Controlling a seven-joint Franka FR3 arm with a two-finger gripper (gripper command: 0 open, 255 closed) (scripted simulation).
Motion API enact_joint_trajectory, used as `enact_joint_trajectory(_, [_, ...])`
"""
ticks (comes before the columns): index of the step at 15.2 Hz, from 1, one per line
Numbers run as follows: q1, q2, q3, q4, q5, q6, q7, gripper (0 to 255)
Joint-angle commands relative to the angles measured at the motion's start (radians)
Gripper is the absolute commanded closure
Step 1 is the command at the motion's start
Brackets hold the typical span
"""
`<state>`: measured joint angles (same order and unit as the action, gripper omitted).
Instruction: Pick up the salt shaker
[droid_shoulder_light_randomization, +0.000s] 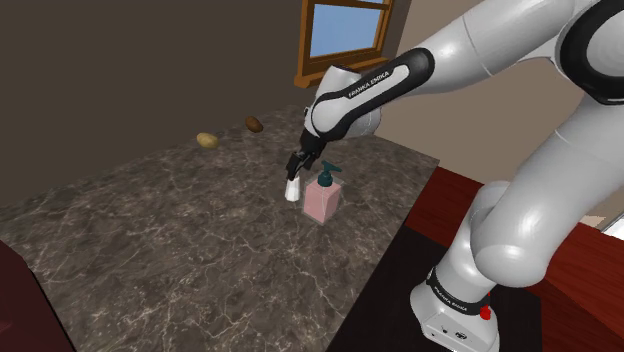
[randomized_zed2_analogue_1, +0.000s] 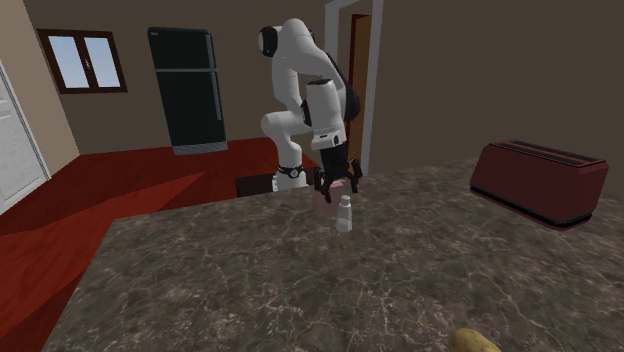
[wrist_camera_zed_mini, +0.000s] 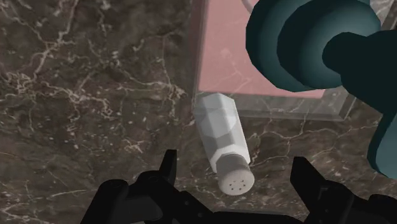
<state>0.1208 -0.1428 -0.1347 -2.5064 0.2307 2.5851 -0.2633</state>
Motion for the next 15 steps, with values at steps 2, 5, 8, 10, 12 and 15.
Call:
enact_joint_trajectory(2, [0.008,0.038,-0.002,-0.006,0.027,0.046,-0.022,0])
enact_joint_trajectory(5, [0.016,0.079,-0.004,-0.018,0.063,0.096,-0.053,0])
enact_joint_trajectory(8, [0.016,0.08,-0.003,-0.017,0.063,0.096,-0.053,255])
enact_joint_trajectory(10, [0.016,0.08,-0.004,-0.017,0.063,0.096,-0.054,255])
enact_joint_trajectory(12, [0.016,0.08,-0.004,-0.017,0.063,0.096,-0.054,255])
enact_joint_trajectory(15, [0.016,0.08,-0.003,-0.017,0.063,0.096,-0.053,255])
